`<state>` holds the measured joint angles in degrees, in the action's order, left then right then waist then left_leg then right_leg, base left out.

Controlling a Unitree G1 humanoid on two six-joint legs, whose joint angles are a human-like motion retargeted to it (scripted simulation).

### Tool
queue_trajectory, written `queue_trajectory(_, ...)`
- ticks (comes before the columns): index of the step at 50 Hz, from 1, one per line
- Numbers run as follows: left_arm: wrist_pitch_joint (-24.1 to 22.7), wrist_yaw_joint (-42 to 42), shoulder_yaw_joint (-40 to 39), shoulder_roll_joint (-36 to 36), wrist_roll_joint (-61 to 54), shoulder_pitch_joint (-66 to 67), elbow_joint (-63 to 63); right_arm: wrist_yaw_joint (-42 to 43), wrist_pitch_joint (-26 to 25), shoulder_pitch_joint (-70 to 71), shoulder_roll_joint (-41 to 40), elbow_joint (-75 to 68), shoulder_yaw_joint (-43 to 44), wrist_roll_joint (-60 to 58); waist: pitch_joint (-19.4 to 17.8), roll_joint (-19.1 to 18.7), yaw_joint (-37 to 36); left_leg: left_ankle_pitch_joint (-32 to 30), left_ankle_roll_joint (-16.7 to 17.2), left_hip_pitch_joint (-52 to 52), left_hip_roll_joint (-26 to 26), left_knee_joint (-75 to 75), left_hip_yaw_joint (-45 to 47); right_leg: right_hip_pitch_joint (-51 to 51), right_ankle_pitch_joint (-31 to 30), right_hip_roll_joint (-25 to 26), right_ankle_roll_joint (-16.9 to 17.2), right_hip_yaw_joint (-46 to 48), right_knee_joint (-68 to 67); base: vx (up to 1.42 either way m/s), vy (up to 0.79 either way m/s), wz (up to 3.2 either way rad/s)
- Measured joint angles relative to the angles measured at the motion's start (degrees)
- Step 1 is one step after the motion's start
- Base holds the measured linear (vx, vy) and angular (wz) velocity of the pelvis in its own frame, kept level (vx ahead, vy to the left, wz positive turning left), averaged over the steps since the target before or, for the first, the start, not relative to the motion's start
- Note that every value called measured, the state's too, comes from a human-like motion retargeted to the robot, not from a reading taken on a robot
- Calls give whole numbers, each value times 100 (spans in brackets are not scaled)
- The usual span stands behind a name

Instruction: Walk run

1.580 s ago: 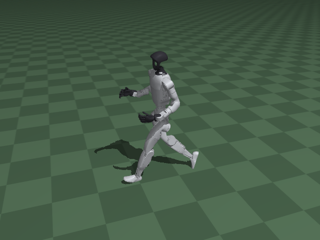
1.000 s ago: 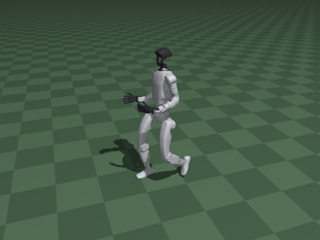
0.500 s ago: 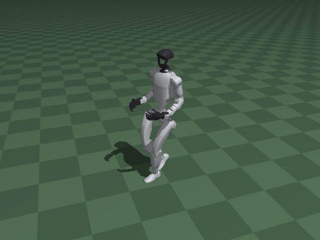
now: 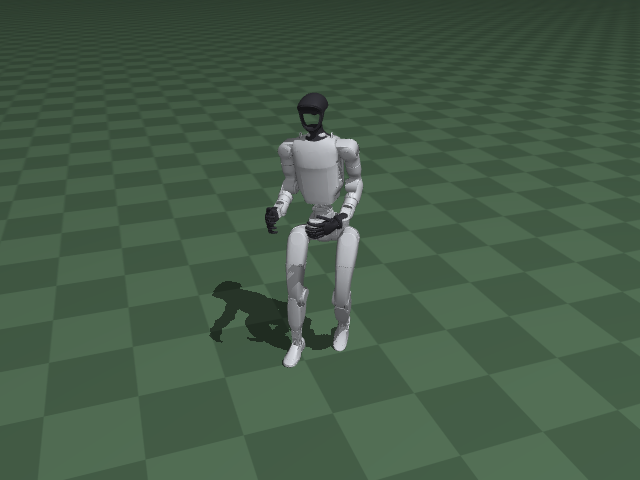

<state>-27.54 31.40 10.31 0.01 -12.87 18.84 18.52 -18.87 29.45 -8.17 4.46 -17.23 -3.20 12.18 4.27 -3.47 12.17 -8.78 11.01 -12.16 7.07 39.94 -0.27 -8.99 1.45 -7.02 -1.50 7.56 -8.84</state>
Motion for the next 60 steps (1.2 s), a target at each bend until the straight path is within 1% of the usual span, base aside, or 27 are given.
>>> queue_trajectory(2,86,221,21,50,-131,139,71,96,72,163,67,107,-72,-178,101,124,-142,207,-247,-232,-303,-106,583,221,-20,-80,40,334,222,33,-19,111)
queue_trajectory(5,214,562,57,248,-271,172,111,272,102,264,227,272,-290,-436,220,291,-315,552,-670,-577,-606,-544,1040,483,80,-118,80,780,403,36,-19,127)
queue_trajectory(10,272,885,105,425,-100,-100,11,413,26,317,559,277,-372,-877,253,272,-465,971,-1197,-955,-1082,-1764,2152,839,493,222,-92,1330,469,33,-6,162)
queue_trajectory(13,300,1070,143,284,87,-266,-46,220,-63,256,606,295,-376,-1223,224,180,-459,1258,-1356,-938,-994,-2561,3104,1108,653,458,-96,1828,560,33,2,188)
queue_trajectory(17,321,1390,273,88,134,-392,-129,-188,-24,78,493,589,-482,-1354,301,212,-303,1052,-2088,-664,-588,-3188,4022,1405,717,544,133,2656,592,38,4,201)
queue_trajectory(20,340,1663,317,55,109,-362,-239,-10,210,-35,414,860,-707,-1590,355,323,-562,1298,-2258,-462,-373,-3405,3781,1513,532,524,397,2696,331,49,3,51)
queue_trajectory(21,345,1741,312,66,103,-360,-277,143,304,-50,389,926,-786,-1806,342,379,-734,1346,-2327,-520,-256,-3388,3229,1526,307,466,533,2615,153,60,8,-30)
queue_trajectory(23,348,1818,326,117,124,-371,-368,475,466,-52,340,1014,-945,-2281,333,448,-966,1472,-2462,-565,-68,-3369,2376,1510,-357,347,870,2475,-298,56,10,-10)
queue_trajectory(25,332,1786,392,192,186,-375,-475,738,547,-52,301,1061,-1056,-2682,363,338,-954,1589,-2548,-274,-228,-3466,2725,1387,-1229,329,1139,2397,-949,52,11,86)
queue_trajectory(28,365,1630,412,303,92,-439,-629,1065,704,10,341,1143,-1129,-2828,328,22,-794,1700,-2601,48,-400,-3587,2357,879,-1847,450,983,2171,-2383,55,10,130)
queue_trajectory(30,368,1583,406,394,90,-583,-618,1378,921,121,387,1131,-1109,-2956,255,-97,-701,1723,-2601,117,-420,-3562,1903,409,-1589,644,1091,1676,-3157,28,1,154)
queue_trajectory(32,474,1605,467,452,134,-752,-458,1686,1043,194,396,1068,-1023,-3202,184,-142,-588,1664,-2599,213,-381,-3578,1641,-72,-990,1018,1274,910,-3536,30,1,200)
queue_trajectory(33,523,1621,499,465,162,-810,-374,1778,1064,198,406,1050,-987,-3334,163,-155,-572,1641,-2595,257,-353,-3595,1505,-209,-766,1125,1383,639,-3543,27,2,190)
queue_trajectory(35,594,1669,555,467,228,-895,-227,1886,1072,181,444,1049,-890,-3600,122,-176,-553,1605,-2598,331,-287,-3625,1193,-403,-302,1136,1410,300,-3412,28,1,187)
queue_trajectory(37,607,1654,602,447,310,-920,-118,1924,1076,150,485,1060,-791,-3789,75,-172,-417,1576,-2601,421,-188,-3648,866,-547,8,879,1123,257,-3095,37,0,221)
queue_trajectory(40,608,1501,617,411,409,-833,-28,1862,1101,72,537,1015,-770,-3826,18,-123,-304,1554,-2601,564,1,-3664,358,-603,209,532,814,8,-2156,29,-2,201)
queue_trajectory(43,731,1265,554,373,437,-756,115,1780,1140,-17,550,960,-792,-3789,-63,62,-330,1555,-2601,747,308,-3644,-163,-593,157,330,693,-636,-1012,29,-7,171)
queue_trajectory(45,815,1122,479,377,471,-705,165,1810,1171,-74,563,971,-818,-3819,-139,185,-369,1564,-2589,899,490,-3627,-499,-589,-69,157,655,-919,-304,28,-9,163)
queue_trajectory(46,837,1039,424,397,494,-677,158,1830,1186,-102,562,979,-845,-3829,-183,227,-374,1577,-2580,984,565,-3611,-683,-609,-334,68,704,-961,13,28,-9,163)
queue_trajectory(48,862,809,283,454,551,-628,121,1831,1211,-154,546,976,-910,-3816,-264,282,-394,1612,-2556,1148,679,-3581,-1024,-661,-841,-101,999,-824,598,28,-8,148)
queue_trajectory(50,857,523,78,531,651,-584,59,1782,1234,-181,504,931,-995,-3713,-314,293,-456,1652,-2520,1274,723,-3566,-1273,-691,-953,-137,1641,-749,1099,25,-32,77)
queue_trajectory(52,868,329,-266,693,835,-590,35,1709,1237,-100,408,815,-1099,-3546,-327,324,-819,1828,-2125,1258,291,-3526,-1165,-810,-486,420,1650,-421,1220,27,-74,-13)
queue_trajectory(53,863,265,-375,780,970,-555,25,1679,1236,-103,371,778,-1105,-3479,-347,291,-835,1881,-2202,1339,381,-3473,-1279,-765,-499,408,1650,-824,1110,35,-4,54)
queue_trajectory(55,784,61,-599,945,1525,-495,77,1542,1237,-31,344,696,-1077,-3297,-360,349,-844,1861,-2312,1439,629,-3490,-1449,-745,-1025,176,1650,-999,898,34,30,111)
queue_trajectory(57,764,-61,-602,1158,2158,-433,256,1486,1239,-54,380,697,-970,-3236,-282,246,-626,1758,-2377,1474,794,-3500,-1878,-620,-1231,-45,1293,-1158,802,32,17,176)
queue_trajectory(58,767,-41,-576,1284,2532,-406,382,1478,1242,-83,385,703,-925,-3221,-231,163,-564,1753,-2333,1481,735,-3478,-2057,-547,-1006,-5,967,-1085,778,36,-8,166)
queue_trajectory(60,695,180,-493,1473,3374,-353,700,1465,1252,-169,360,701,-829,-3194,-143,97,-481,1786,-2272,1525,711,-3368,-2374,-434,-676,-81,730,-453,745,38,-22,145)
